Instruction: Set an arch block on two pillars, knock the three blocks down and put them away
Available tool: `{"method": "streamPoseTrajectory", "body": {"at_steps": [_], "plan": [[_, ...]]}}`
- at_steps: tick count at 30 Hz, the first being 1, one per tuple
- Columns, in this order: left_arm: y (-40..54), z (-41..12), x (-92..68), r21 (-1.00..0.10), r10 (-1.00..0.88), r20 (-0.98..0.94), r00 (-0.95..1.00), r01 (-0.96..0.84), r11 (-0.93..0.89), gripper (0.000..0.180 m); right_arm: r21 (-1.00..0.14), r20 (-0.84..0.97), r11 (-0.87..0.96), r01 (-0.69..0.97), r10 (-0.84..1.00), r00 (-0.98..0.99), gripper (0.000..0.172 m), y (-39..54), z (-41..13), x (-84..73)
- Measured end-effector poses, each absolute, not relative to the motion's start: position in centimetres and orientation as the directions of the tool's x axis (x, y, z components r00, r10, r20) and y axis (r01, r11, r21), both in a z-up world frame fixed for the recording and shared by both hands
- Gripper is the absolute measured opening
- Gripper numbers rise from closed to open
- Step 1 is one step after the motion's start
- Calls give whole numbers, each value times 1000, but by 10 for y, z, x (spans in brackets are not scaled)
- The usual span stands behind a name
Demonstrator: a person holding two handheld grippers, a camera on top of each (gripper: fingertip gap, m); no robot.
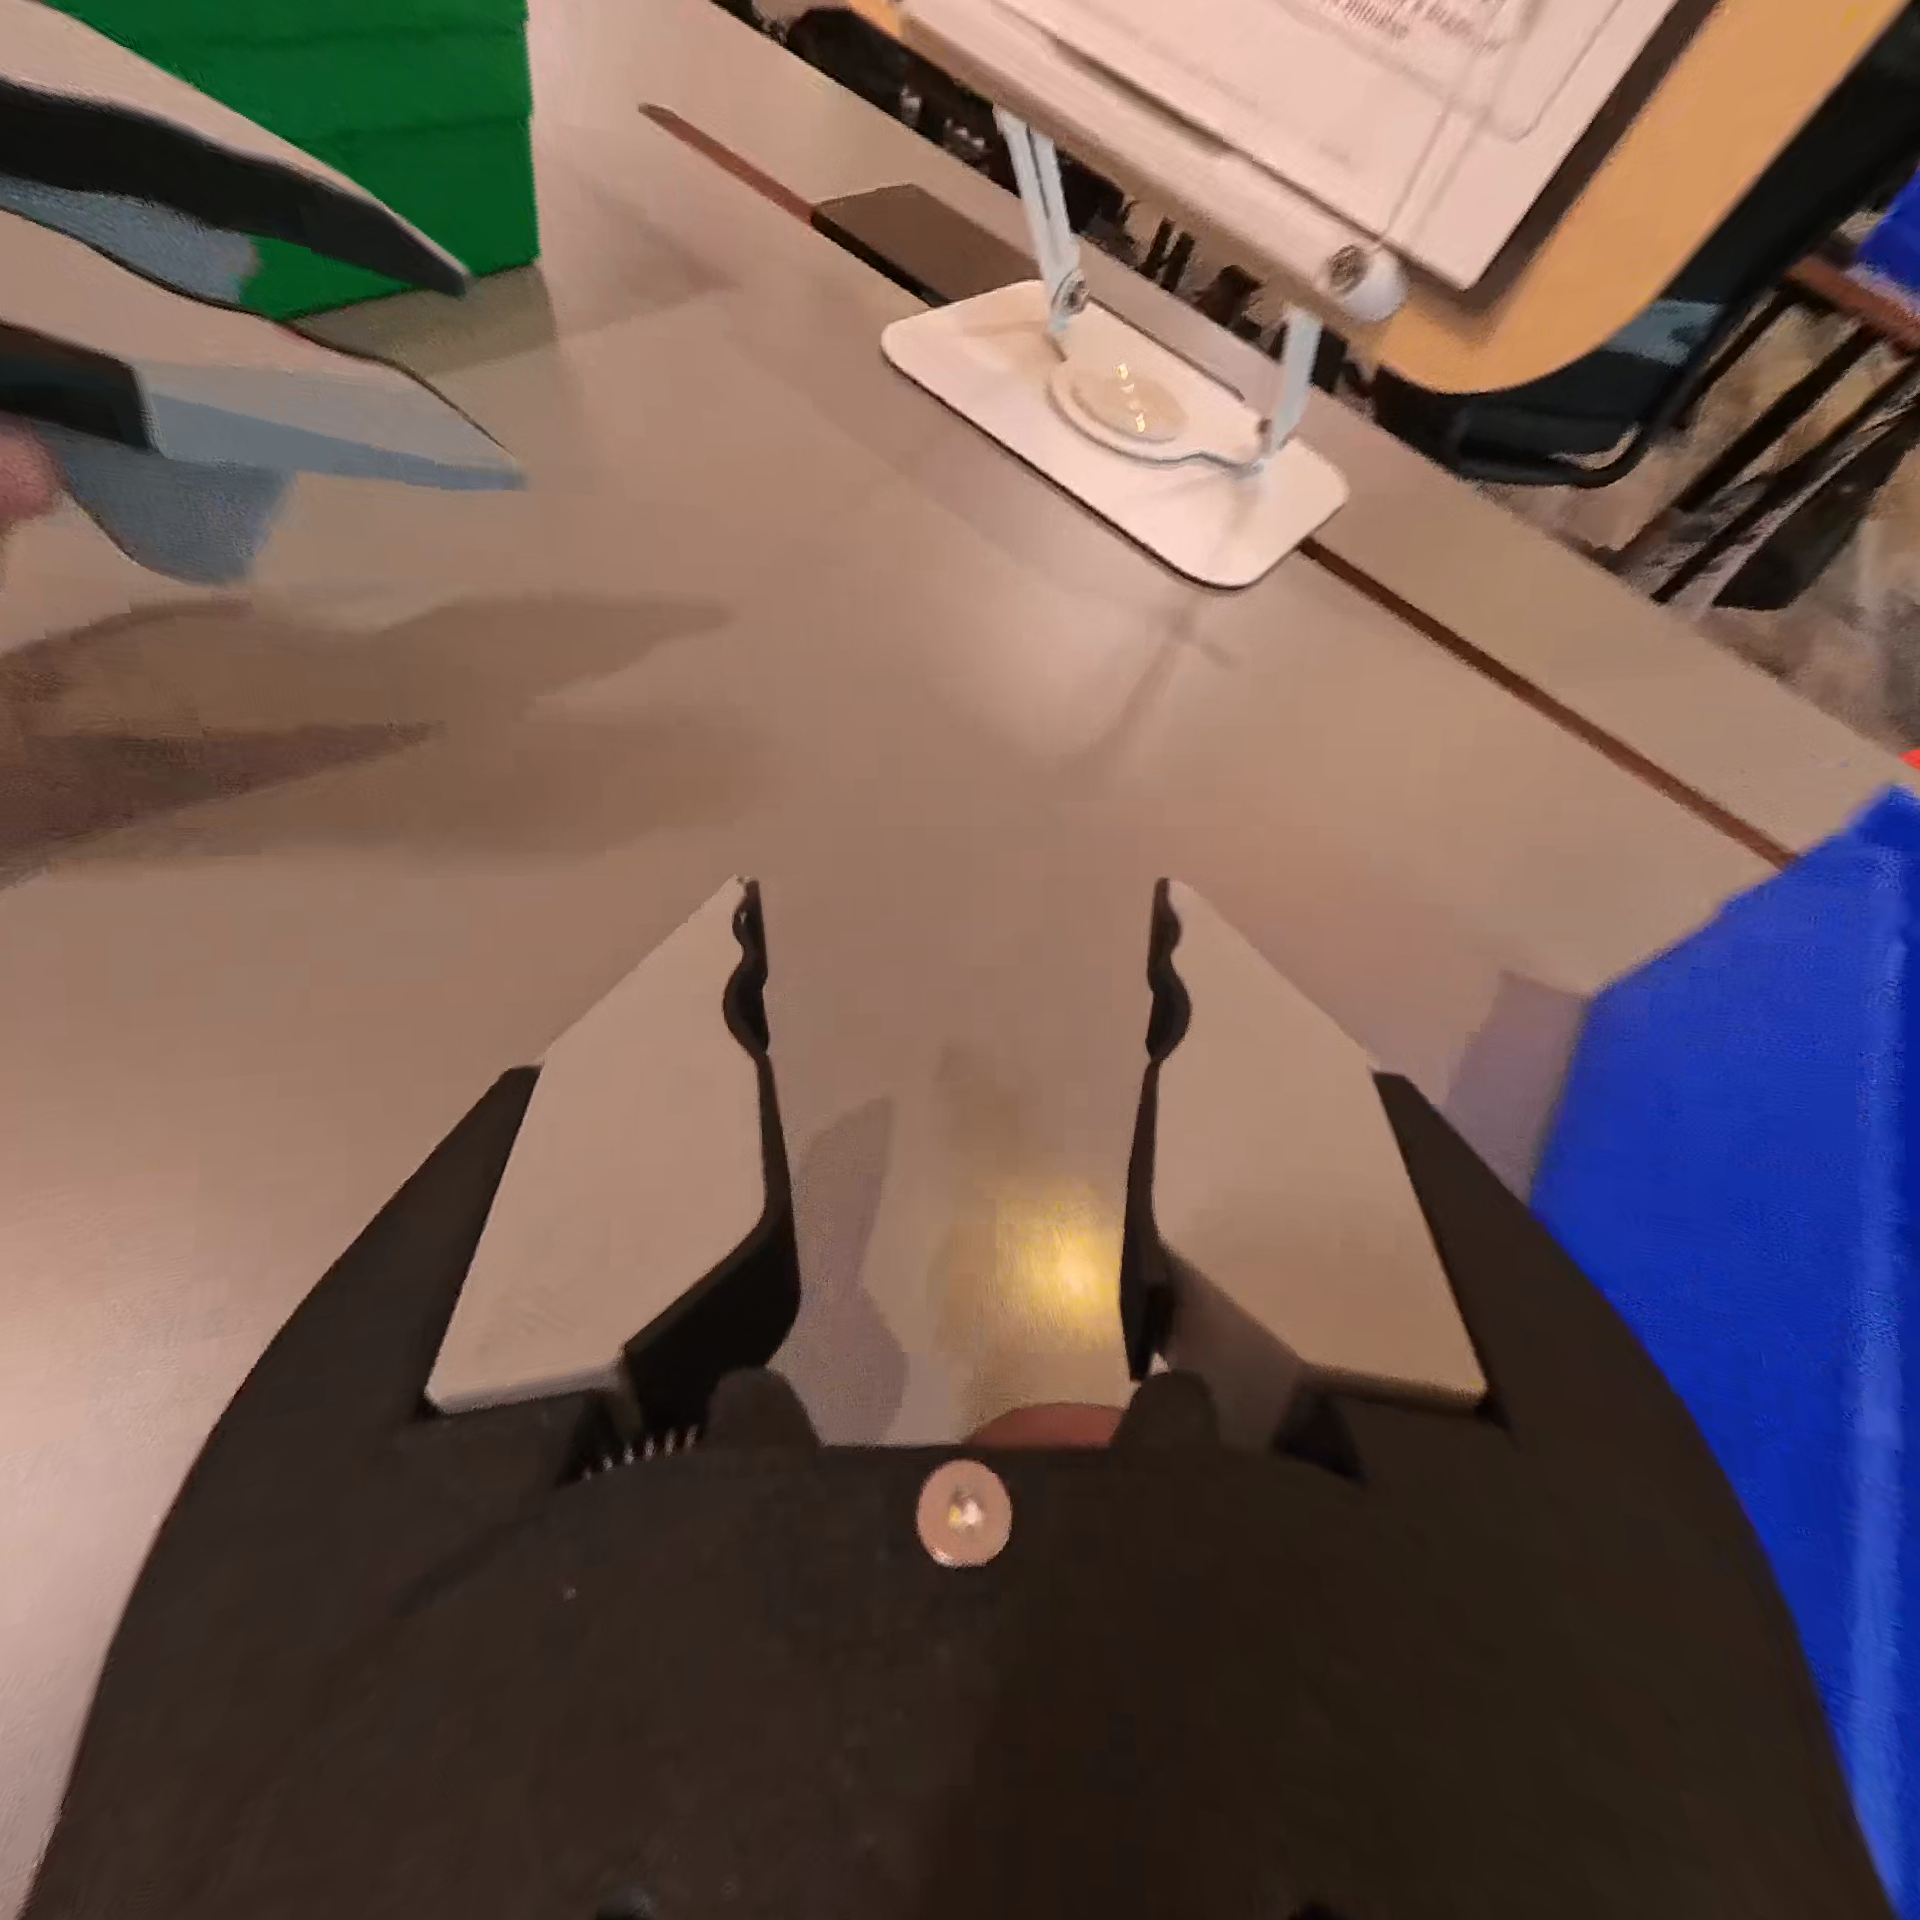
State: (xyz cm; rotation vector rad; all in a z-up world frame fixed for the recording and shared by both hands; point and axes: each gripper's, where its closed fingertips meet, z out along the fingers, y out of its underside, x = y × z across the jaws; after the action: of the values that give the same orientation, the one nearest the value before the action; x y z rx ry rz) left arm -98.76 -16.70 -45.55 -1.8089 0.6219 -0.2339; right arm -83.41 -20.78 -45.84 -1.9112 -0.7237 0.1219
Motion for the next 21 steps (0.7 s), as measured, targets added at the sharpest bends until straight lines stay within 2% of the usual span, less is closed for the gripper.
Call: {"method": "streamPoseTrajectory", "body": {"at_steps": [3,5,8,11,12,14,17,21], "plan": [[-142,-472,-960,-923,-557,-144,818,-314,-223,65,-876,153,-313,367,541,827,77,-171,-474,-850],[-139,-476,-951,-915,-581,-156,799,-338,-220,66,-892,121,-309,331,541,832,78,-152,-479,-858],[-145,-469,-957,-915,-581,-215,785,-370,-162,62,-914,63,-297,275,568,821,77,-147,-480,-869],[-156,-461,-956,-932,-604,-198,772,-339,-129,52,-938,38,-251,237,608,793,79,-157,-470,-875],[-156,-461,-958,-930,-602,-205,772,-345,-126,52,-951,20,-228,209,629,777,76,-161,-464,-879],[-151,-464,-965,-916,-572,-258,778,-385,-110,53,-963,-8,-200,179,687,726,58,-173,-457,-888],[-144,-470,-974,-903,-533,-300,791,-416,-110,52,-968,7,-179,178,687,727,65,-178,-454,-887],[-144,-474,-977,-904,-520,-290,803,-409,-127,50,-964,55,-156,215,675,735,64,-181,-456,-883]]}}
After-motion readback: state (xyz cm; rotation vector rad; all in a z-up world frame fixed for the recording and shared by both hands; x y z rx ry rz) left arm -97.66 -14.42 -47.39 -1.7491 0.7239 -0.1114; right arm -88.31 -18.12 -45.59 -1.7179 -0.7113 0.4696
